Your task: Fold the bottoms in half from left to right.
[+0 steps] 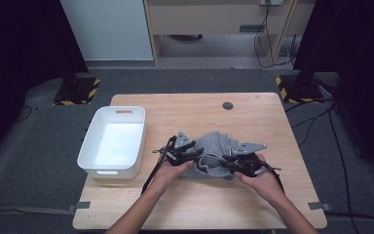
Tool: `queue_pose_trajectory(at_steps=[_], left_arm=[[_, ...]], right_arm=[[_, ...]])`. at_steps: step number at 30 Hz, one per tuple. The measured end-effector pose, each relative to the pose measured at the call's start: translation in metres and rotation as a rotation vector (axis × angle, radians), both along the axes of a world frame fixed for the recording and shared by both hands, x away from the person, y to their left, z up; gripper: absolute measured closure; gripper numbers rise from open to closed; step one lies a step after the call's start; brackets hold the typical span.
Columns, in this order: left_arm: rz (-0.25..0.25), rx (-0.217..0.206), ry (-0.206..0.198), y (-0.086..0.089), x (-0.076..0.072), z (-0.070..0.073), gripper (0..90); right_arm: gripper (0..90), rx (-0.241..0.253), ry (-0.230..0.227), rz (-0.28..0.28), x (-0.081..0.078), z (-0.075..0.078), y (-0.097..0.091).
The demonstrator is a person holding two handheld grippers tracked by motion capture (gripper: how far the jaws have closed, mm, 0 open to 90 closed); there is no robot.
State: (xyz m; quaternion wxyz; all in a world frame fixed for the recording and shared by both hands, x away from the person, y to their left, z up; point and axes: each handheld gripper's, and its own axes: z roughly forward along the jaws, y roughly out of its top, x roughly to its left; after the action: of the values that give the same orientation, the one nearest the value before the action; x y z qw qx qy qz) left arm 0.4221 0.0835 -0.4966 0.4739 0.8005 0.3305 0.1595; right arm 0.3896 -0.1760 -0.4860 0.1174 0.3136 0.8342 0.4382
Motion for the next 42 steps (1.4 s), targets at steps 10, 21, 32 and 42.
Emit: queue_pose_trajectory(at_steps=[10, 21, 32, 42], left_arm=[[-0.006, -0.006, -0.003, -0.001, -0.009, -0.004, 53.1], [-0.015, -0.001, -0.002, -0.002, -0.012, -0.006, 53.0], [-0.021, -0.002, -0.001, -0.001, -0.015, -0.008, 52.8], [-0.027, 0.0, -0.001, -0.002, -0.019, -0.009, 52.8]], right_arm=[[57.5, 0.069, 0.005, 0.004, 0.0, 0.013, -0.007], [54.2, 0.105, -0.006, -0.031, 0.009, 0.027, -0.013], [42.6, 0.083, -0.017, -0.125, 0.022, 0.026, -0.019], [38.7, 0.051, -0.018, -0.176, 0.027, 0.021, -0.019]])
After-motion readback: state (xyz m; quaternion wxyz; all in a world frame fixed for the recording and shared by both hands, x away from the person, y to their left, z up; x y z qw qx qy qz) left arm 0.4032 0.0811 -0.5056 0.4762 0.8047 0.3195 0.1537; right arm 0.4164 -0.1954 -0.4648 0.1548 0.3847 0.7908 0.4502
